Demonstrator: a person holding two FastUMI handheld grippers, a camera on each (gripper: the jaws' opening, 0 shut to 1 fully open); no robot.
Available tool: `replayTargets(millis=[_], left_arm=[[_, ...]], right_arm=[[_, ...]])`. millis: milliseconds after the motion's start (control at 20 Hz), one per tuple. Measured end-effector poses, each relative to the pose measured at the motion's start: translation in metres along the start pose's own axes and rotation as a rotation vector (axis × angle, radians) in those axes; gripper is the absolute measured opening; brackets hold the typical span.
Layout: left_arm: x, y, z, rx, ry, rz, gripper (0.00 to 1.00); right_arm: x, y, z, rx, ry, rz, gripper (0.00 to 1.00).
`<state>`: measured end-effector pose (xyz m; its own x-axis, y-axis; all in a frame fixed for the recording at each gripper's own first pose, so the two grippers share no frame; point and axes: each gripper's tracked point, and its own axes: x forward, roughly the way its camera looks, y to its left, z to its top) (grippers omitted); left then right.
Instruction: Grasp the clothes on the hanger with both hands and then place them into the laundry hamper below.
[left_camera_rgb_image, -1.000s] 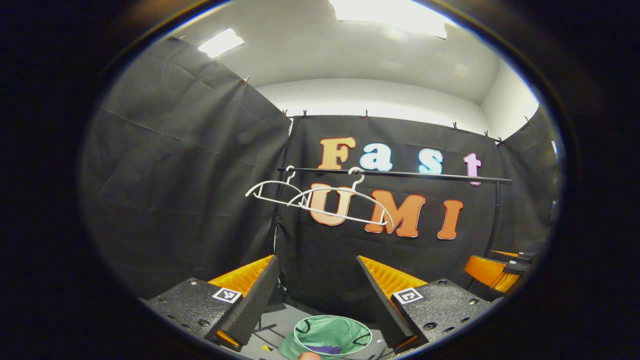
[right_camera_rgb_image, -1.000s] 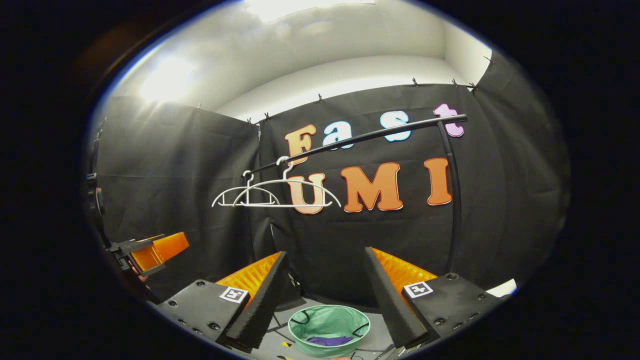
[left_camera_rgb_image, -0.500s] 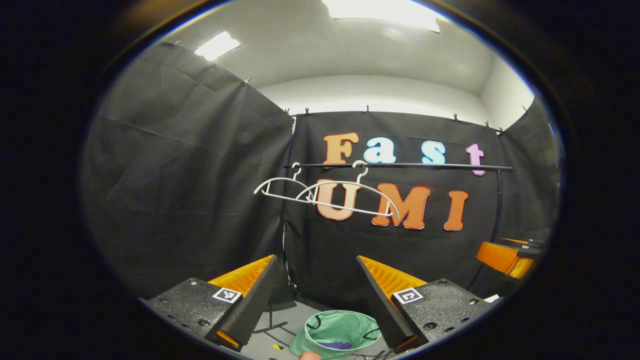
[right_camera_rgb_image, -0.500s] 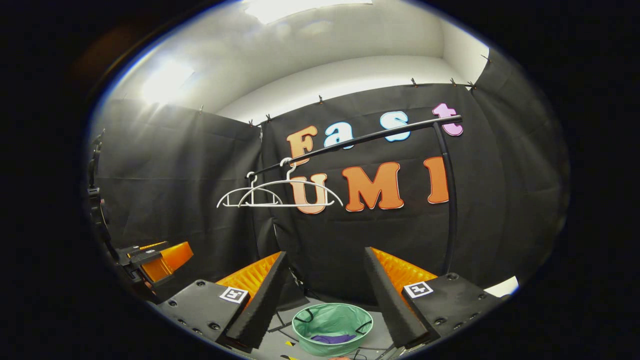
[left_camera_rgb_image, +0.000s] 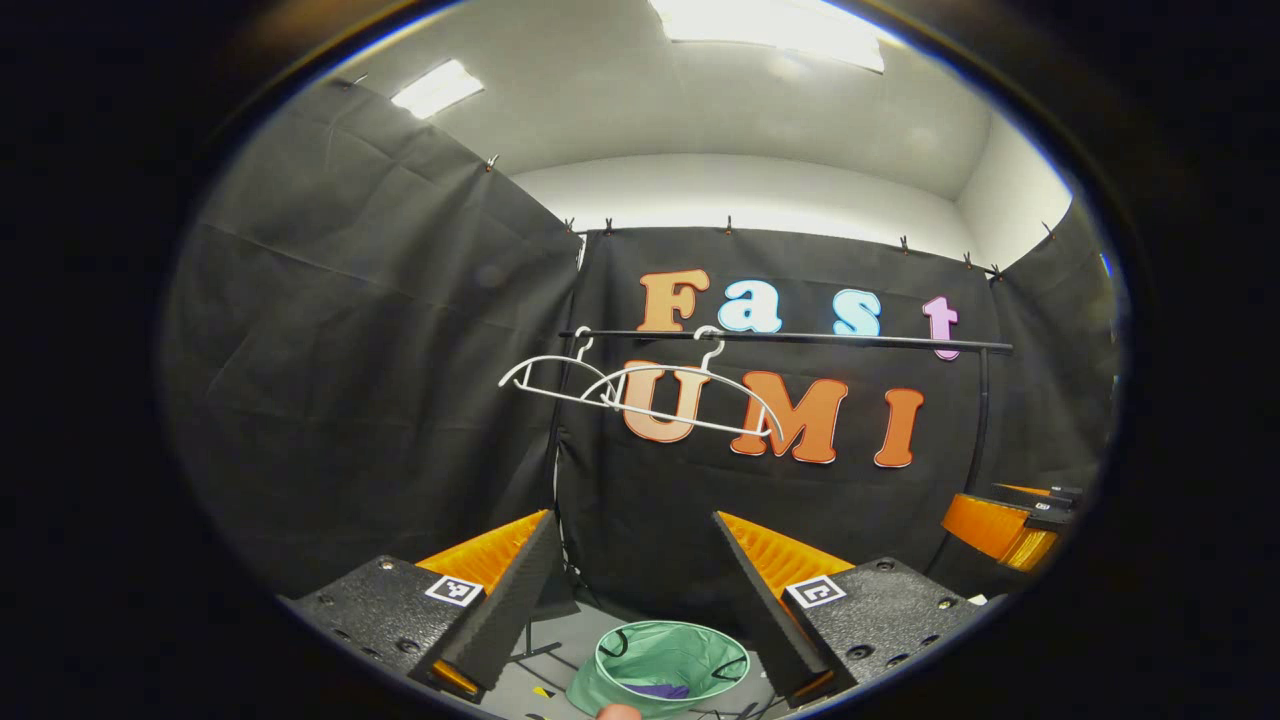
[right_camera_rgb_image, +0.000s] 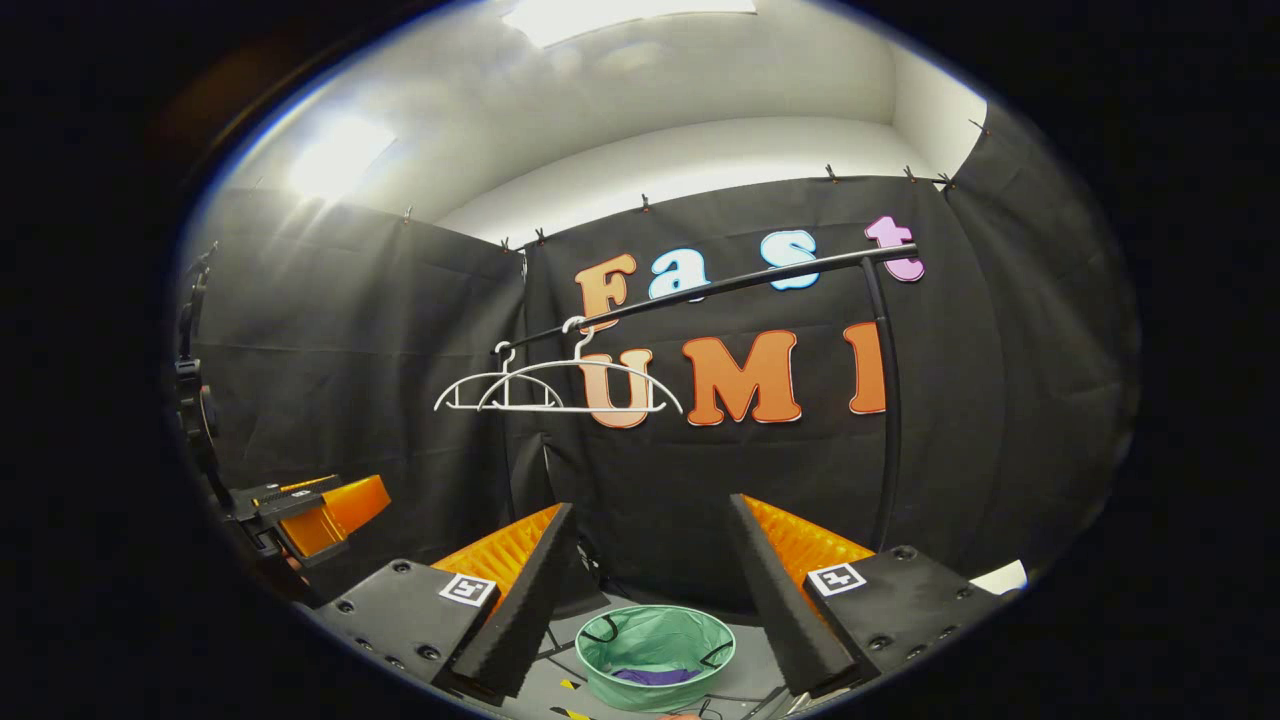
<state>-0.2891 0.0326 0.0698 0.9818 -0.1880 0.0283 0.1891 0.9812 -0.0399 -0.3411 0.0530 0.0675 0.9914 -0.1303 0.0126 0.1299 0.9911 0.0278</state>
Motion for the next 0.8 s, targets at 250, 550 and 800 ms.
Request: replayTargets(millis=[250,550,800], left_arm=[[-0.002,-0.002,0.000,-0.002,-0.003,0.004,0.95],[-0.003,-0.008,0.004,-0.006,-0.010,-0.012,0.95],[-0.002,-0.013,0.010,0.003,-0.022,-0.026,0.95]], right_arm=[[0.001,-0.002,-0.003,0.003,0.005,0.003,0.98],[-0.004,-0.010,0.000,0.005,-0.001,-0.009,0.98],[-0.010,-0.010,0.001,0.008,-0.005,-0.013,0.98]])
